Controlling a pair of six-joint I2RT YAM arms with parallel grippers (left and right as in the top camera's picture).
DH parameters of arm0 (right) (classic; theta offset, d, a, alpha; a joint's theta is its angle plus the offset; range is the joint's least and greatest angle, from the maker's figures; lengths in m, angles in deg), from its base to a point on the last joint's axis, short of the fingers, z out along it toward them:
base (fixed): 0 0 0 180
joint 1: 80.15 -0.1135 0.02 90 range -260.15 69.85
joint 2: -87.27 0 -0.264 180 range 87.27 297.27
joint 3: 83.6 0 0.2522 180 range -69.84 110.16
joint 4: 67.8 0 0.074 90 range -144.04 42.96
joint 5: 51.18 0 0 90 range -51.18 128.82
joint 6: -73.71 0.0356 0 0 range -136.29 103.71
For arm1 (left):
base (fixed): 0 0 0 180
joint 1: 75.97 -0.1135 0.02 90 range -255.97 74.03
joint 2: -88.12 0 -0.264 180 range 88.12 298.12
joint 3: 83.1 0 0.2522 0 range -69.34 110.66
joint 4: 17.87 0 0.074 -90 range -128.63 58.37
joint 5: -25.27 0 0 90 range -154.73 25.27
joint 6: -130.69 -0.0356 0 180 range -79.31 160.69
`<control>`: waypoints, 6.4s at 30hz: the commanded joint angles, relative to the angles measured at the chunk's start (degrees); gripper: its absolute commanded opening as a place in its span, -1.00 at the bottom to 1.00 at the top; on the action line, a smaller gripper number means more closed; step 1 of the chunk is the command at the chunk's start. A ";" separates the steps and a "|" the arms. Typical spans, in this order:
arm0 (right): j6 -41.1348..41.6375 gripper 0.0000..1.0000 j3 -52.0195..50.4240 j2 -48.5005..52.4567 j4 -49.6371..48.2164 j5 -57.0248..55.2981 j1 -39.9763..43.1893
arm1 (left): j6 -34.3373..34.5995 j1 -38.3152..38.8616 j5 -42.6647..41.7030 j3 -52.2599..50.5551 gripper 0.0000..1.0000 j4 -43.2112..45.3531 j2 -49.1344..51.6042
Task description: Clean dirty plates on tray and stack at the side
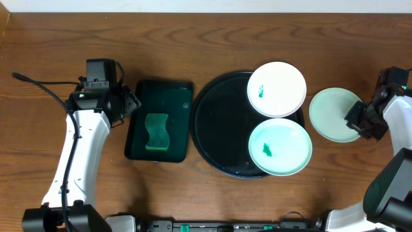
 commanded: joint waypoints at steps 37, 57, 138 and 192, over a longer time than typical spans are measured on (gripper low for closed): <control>-2.78 -0.31 -5.75 -0.79 16.92 3.87 -21.29 | 0.07 -0.17 0.70 0.85 0.60 -0.11 0.11; -9.66 -0.97 -5.75 -0.79 14.36 20.74 -23.28 | 0.07 -0.17 0.70 0.83 0.60 -0.11 0.11; 5.16 -0.26 -11.37 -7.76 10.40 20.06 -28.04 | 0.07 -0.17 0.70 0.83 0.60 -0.11 0.11; 18.27 -0.46 -14.36 -7.74 17.81 14.05 -29.75 | 0.07 -0.17 0.70 0.83 0.60 -0.11 0.11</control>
